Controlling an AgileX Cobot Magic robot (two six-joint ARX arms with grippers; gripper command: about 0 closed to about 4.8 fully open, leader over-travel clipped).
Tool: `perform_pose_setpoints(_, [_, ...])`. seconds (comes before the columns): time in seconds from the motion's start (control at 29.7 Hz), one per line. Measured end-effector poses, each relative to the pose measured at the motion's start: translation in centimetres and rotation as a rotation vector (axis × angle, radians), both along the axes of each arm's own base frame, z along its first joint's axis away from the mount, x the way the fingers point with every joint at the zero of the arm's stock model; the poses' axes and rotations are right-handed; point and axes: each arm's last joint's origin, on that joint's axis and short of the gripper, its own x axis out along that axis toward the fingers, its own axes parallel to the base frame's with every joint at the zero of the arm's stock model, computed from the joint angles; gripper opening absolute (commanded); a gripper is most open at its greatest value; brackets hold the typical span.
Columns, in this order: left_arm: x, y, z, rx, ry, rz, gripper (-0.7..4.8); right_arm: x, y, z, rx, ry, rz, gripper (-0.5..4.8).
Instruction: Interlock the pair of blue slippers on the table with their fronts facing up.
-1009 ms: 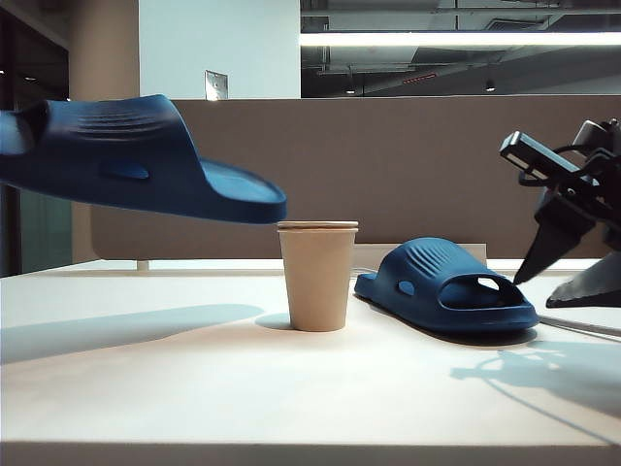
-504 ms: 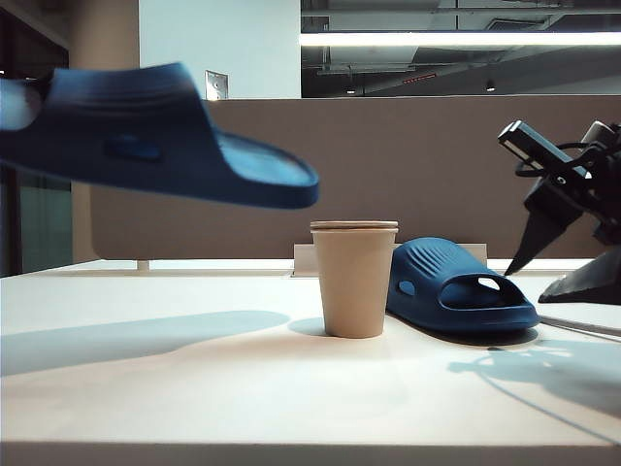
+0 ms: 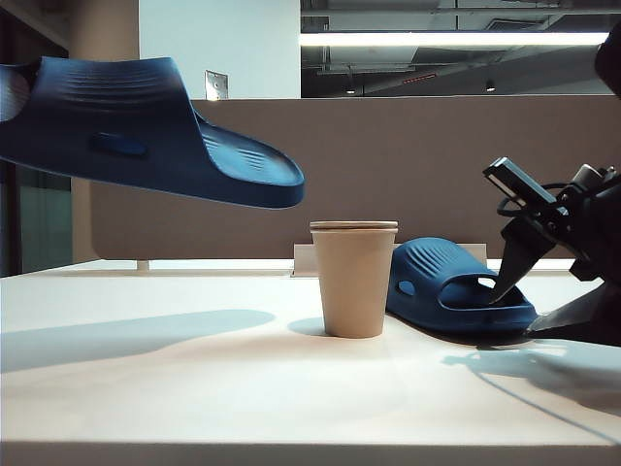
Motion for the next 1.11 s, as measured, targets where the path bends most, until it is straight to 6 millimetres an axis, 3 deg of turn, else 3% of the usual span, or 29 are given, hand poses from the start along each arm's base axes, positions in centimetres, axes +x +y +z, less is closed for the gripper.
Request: perform_pose_setpoints(1.11, [-0.11,-0.01,-0.06,0.001,0.008,-0.002,-0.06,0.95,0.21,-0.72,0.094,-0.009,-0.136,1.81])
